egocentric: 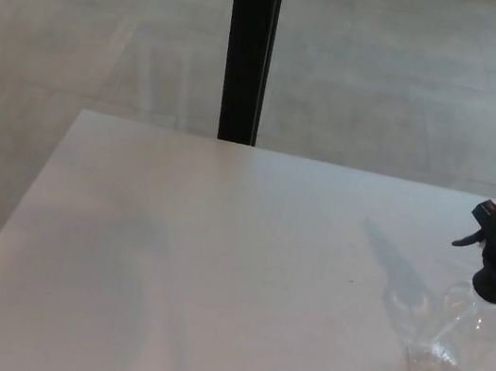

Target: The robot uses its right hand to grab and lift the lid of the spray bottle kept in the middle of the desk and places the lid on the right side of the bottle

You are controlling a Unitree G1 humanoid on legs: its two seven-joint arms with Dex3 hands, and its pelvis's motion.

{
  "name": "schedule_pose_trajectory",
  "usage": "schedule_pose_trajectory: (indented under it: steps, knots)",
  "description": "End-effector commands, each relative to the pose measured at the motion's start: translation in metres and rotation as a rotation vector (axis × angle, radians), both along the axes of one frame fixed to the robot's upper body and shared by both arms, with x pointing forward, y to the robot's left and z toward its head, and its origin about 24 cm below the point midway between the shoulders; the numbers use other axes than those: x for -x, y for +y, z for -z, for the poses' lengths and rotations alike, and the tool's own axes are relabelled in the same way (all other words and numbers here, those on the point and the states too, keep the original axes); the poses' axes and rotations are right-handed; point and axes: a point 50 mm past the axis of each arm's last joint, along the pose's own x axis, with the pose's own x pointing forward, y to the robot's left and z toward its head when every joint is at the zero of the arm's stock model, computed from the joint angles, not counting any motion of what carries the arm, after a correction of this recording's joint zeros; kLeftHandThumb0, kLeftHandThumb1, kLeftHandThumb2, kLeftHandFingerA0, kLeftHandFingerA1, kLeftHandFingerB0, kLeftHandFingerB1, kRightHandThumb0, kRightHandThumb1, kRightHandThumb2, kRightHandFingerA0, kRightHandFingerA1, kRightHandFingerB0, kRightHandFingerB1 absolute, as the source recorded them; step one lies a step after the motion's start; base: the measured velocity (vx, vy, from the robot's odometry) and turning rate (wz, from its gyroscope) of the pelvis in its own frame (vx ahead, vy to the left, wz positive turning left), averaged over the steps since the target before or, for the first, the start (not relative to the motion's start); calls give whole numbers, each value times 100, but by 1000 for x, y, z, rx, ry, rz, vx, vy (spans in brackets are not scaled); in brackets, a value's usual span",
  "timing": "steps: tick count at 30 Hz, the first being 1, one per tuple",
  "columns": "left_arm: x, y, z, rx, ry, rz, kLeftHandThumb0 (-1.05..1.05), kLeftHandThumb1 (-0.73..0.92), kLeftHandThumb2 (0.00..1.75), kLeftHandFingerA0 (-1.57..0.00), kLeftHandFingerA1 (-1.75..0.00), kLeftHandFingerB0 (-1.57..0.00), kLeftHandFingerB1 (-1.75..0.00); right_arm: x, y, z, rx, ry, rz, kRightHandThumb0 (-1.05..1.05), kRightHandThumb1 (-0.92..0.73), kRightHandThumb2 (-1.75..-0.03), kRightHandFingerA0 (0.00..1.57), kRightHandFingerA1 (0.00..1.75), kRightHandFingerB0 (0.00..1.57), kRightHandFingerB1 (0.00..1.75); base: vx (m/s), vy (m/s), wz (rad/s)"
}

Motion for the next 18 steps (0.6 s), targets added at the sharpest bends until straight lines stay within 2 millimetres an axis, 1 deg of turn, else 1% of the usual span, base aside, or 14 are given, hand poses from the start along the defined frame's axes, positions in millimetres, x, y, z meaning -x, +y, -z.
schedule_pose_trajectory:
  steps: [1,2,3,4,5,9,10,11,12,13,15,16,17,18]
  knots:
    - [2,5,-5,-26,-25,-10,-75,82,64,-58,-54,-42,-41,-40,137,7,319,341,-511,-82,-66,-61,80,86,39,34,0,0,0]
    - [2,6,-6,-27,-23,-7,-75,83,65,-58,-54,-43,-41,-41,141,13,329,367,-517,-80,-67,-61,76,77,40,34,0,0,0]
    - [2,6,-6,-29,-24,-4,-74,83,64,-57,-58,-43,-43,-41,143,17,339,393,-525,-80,-69,-61,72,89,41,34,0,0,0]
    - [2,7,-7,-31,-28,-1,-74,83,64,-57,-58,-43,-43,-41,144,22,350,423,-534,-80,-69,-61,72,89,41,34,0,0,0]
    - [2,7,-7,-31,-29,2,-72,84,65,-56,-57,-42,-43,-41,145,25,367,439,-539,-83,-70,-62,68,77,41,34,0,0,0]
    - [1,7,-7,-28,-33,-18,-74,83,65,-56,-54,-42,-42,-43,148,31,365,466,-551,-81,-70,-61,70,74,45,37,0,0,0]
    - [0,7,-7,-32,-27,-16,-73,82,64,-58,-55,-43,-42,-44,148,33,368,475,-555,-83,-70,-62,72,86,45,37,0,0,0]
    - [-1,7,-7,-35,-27,-13,-72,83,64,-58,-55,-43,-42,-44,149,35,383,492,-562,-85,-55,-96,70,84,42,50,0,0,0]
    - [-1,7,-7,-32,-29,-6,-73,84,65,-55,-55,-41,-42,-44,149,36,380,497,-561,-85,-70,-62,70,83,49,38,0,0,0]
    - [-1,7,-7,-27,-31,1,-74,83,65,-56,-55,-42,-42,-43,149,37,374,509,-560,-88,-58,-99,73,96,46,52,0,0,0]
    - [-1,7,-7,-29,-29,-4,-74,83,65,-56,-55,-42,-42,-43,150,38,373,520,-560,-88,-58,-99,73,96,46,52,0,0,0]
    - [0,7,-8,-16,-40,-7,-73,65,105,-49,-64,-34,-54,-42,152,39,385,536,-569,-82,-69,-62,78,120,52,40,0,0,0]
    - [0,7,-8,-14,-38,-7,-72,65,105,-49,-64,-35,-54,-41,153,40,388,540,-572,-82,-68,-62,79,121,53,40,0,0,0]
    - [1,7,-7,-18,-30,-1,-71,66,105,-49,-64,-35,-54,-40,154,41,398,551,-572,-87,-58,-100,71,95,46,52,0,0,0]
